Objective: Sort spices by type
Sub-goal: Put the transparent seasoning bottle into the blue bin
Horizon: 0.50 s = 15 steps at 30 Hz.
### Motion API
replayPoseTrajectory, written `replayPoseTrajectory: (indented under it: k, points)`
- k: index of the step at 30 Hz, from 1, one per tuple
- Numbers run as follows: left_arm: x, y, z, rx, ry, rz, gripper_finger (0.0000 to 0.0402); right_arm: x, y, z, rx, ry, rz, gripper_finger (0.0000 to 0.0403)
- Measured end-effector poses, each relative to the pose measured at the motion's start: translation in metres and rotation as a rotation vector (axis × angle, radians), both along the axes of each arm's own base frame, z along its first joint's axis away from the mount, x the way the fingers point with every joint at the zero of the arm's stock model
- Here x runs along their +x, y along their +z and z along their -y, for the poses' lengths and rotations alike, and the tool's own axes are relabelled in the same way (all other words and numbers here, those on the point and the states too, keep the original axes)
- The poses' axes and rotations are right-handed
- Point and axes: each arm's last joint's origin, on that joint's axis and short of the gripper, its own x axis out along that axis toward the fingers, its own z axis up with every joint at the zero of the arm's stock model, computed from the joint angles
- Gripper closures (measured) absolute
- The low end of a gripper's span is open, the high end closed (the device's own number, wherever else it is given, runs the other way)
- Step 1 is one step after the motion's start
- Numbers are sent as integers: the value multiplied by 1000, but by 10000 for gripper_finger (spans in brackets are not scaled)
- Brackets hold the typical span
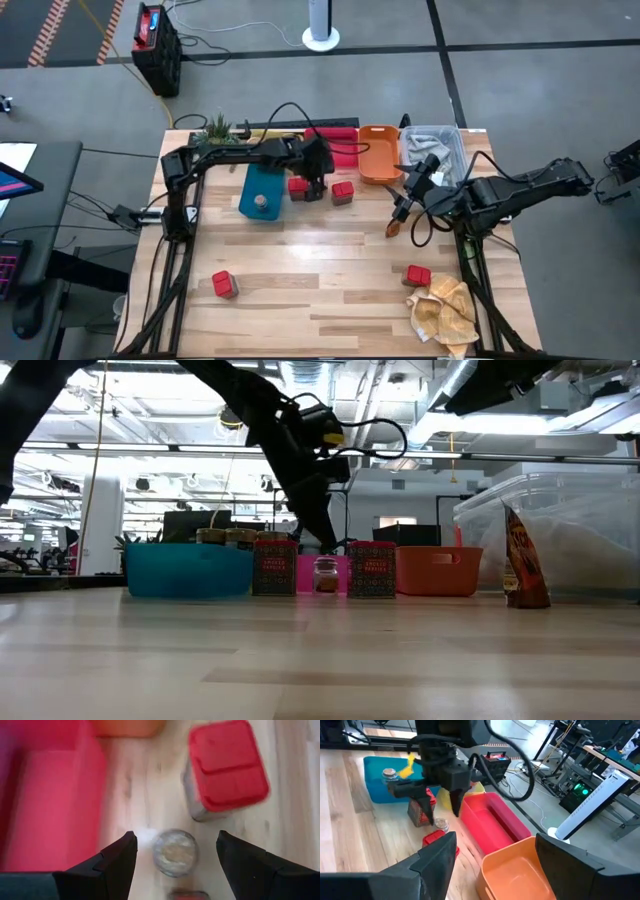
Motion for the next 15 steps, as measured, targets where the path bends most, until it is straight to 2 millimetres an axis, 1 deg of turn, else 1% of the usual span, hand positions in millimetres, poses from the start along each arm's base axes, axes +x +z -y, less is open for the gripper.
replayPoseTrajectory:
  k: [3,6,10,13,15]
  points:
    - [6,-8,3,5,-28,-5,140,0,0,0,-4,2,-2,99]
    - [9,-23,6,-4,-47,-59,140,0,0,0,-3,2,2,99]
    - [11,-37,6,-13,-47,-95,140,0,1,0,-3,2,3,99]
    - [12,-46,5,-19,-40,-127,141,0,0,0,-4,2,2,99]
    - [13,-46,5,-11,-36,-121,147,0,0,0,-6,2,1,99]
